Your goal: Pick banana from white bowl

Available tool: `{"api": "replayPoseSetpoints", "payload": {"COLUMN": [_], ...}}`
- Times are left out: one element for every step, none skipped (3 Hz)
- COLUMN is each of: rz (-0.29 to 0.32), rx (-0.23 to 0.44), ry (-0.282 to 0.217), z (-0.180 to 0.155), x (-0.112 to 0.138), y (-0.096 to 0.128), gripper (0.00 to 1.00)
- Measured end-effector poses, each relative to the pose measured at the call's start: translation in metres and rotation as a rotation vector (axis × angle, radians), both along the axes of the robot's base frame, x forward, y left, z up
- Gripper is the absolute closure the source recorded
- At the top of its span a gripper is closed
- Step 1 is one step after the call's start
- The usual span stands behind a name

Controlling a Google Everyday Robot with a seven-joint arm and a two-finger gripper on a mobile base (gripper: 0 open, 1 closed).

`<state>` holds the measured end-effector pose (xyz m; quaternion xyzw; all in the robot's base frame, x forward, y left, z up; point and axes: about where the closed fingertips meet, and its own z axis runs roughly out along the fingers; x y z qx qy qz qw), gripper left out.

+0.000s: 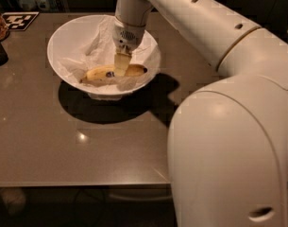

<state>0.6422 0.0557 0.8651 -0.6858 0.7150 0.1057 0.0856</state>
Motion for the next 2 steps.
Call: {"api": "replayPoseSetpoints", "payload": {"rz": [0.026, 0.053], "rx": [0.031, 0.04], "ry": [-0.095, -0.141], "z": [0.028, 0.049], "x": [-0.019, -0.037], "y": [0.002, 0.004], "gripper": [1.0, 1.0]}}
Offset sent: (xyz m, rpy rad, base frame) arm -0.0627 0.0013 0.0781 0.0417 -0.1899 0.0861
